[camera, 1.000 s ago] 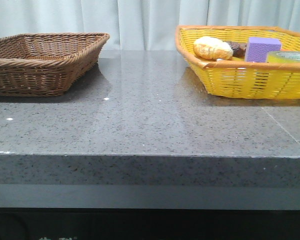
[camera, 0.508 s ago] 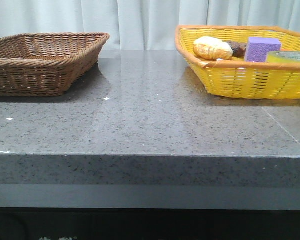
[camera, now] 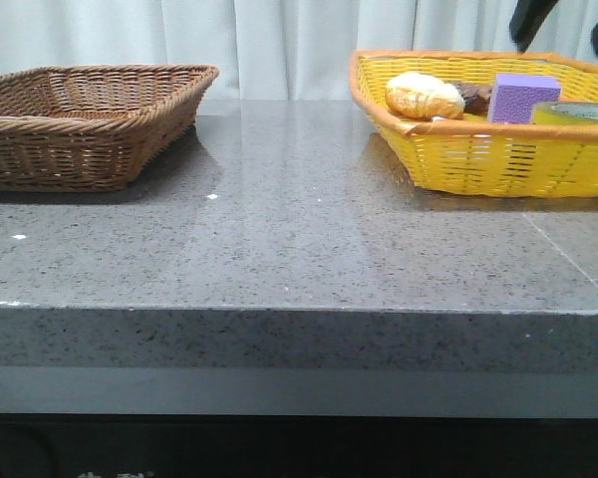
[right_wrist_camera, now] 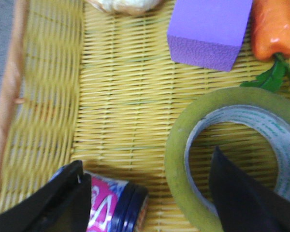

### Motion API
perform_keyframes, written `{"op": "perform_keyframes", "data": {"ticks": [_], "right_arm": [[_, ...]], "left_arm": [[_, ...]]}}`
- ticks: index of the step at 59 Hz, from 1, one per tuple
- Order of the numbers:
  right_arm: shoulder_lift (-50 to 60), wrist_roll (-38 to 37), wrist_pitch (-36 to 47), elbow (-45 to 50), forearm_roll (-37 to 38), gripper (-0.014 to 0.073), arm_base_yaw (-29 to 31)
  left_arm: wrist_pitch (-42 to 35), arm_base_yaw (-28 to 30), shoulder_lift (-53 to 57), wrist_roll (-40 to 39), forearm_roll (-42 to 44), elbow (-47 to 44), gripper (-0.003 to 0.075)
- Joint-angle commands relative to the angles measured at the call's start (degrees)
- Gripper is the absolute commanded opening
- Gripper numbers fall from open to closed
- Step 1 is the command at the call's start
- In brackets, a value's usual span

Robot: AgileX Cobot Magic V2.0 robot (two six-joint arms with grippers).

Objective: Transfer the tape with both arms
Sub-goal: 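Reach the right gripper down into the yellow basket around the tape roll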

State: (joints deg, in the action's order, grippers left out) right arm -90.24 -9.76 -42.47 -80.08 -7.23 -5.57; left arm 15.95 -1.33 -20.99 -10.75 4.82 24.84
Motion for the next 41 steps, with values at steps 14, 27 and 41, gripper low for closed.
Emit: {"op": "perform_keyframes", "data": {"ticks": [14,27,41], "right_arm": [[-3.63,-5.34,3.06,-3.09,0.45,0.0523,1.02],[-4.9,-5.41,2.76,-3.09,0.45,0.0434,1.67],[-5.99,-5.35,3.02,-3.09,0.45,0.0326,1.67]], "left_arm": [[-4.07,-0.01,-0.79,-0.64,-0.07,1.96,0.0564],[-4.07,-0.01,-0.79,-0.64,-0.07,1.96,0.0564],[-4.07,-0.01,-0.79,-0.64,-0.07,1.96,0.0564]]}}
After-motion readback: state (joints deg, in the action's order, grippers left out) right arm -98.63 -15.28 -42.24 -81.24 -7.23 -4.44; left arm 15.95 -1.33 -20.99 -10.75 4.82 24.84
